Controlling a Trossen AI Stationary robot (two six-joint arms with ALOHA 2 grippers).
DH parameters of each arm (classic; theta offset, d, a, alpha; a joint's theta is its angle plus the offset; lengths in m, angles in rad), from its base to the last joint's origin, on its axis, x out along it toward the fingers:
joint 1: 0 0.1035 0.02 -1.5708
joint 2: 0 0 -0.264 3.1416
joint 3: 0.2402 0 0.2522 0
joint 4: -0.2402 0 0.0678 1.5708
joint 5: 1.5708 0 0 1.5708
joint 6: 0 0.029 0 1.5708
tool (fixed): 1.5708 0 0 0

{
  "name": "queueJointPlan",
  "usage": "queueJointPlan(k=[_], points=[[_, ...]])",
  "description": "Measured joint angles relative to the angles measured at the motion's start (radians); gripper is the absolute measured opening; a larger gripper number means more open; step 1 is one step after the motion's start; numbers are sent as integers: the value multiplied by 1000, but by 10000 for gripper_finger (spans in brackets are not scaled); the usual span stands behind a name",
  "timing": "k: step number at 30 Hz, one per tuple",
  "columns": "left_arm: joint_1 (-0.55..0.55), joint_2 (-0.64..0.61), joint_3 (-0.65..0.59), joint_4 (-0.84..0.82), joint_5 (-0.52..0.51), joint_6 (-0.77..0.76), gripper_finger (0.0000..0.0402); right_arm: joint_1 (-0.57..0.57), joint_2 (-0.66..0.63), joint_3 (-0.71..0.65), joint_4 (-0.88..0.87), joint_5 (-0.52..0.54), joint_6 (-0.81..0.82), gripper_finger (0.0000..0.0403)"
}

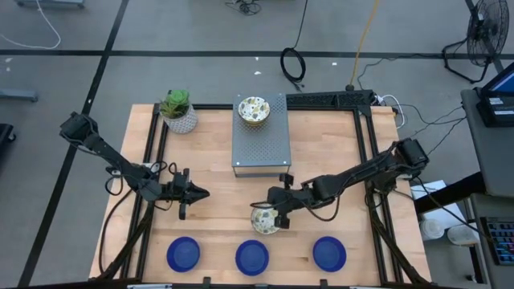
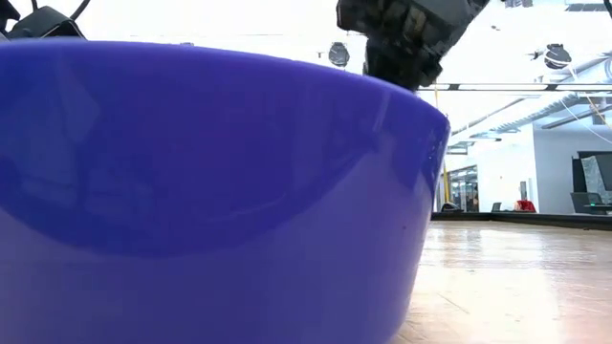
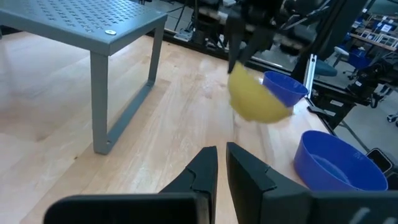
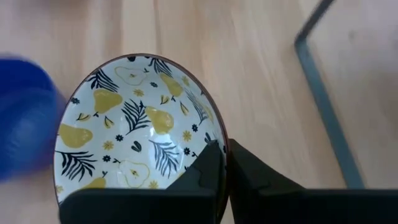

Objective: Pick & Place Mini bowls
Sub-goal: Stack the yellow patterned bowl on the yellow patterned bowl on the shelf

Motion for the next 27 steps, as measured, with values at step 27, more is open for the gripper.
queueJointPlan(k=[27], points=[[0, 0, 0, 5, 0, 0, 37, -187, -290, 3, 19, -165, -89, 4]])
